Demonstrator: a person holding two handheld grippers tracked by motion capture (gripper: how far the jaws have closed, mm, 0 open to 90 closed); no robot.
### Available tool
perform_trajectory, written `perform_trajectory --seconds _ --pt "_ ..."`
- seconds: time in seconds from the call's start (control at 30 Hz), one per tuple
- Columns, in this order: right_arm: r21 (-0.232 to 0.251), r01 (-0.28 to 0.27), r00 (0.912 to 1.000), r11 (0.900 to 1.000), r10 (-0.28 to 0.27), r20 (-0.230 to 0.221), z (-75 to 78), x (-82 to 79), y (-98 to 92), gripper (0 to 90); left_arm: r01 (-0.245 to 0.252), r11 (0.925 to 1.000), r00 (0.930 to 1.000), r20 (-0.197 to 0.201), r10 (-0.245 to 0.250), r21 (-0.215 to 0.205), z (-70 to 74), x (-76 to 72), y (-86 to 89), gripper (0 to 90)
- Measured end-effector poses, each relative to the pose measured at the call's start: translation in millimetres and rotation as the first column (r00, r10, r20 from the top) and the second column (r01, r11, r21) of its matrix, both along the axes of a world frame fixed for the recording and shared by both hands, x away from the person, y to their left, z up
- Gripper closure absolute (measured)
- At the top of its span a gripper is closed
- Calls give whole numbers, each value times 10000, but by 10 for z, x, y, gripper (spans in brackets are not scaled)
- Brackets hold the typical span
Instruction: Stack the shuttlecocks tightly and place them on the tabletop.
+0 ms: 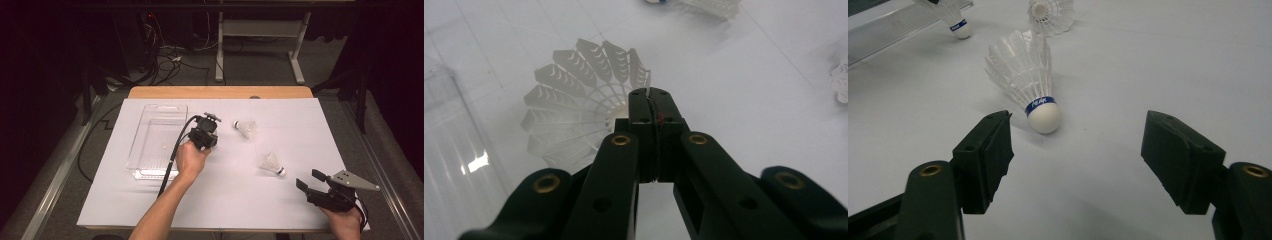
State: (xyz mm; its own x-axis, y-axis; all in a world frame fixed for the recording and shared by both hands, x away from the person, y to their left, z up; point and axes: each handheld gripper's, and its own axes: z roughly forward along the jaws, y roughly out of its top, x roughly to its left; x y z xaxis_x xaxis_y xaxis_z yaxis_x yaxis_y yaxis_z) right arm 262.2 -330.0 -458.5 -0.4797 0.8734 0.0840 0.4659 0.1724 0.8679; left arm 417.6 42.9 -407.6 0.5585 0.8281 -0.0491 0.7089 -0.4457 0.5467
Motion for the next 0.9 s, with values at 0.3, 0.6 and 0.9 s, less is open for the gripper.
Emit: perform_trajectory --seconds 0.3,0.6,0.9 --pt "-10 19 10000 10000 -19 -5 -1 1 1 289 -169 9985 9999 14 169 525 31 32 107 895" --pt "-11 13 10000 10000 -13 -17 -1 1 3 289 -148 9958 9999 -34 152 907 57 64 112 890" --pt "-9 -8 10000 10000 8 2 -1 -3 -3 289 45 9984 10000 27 -46 559 4 76 -8 848"
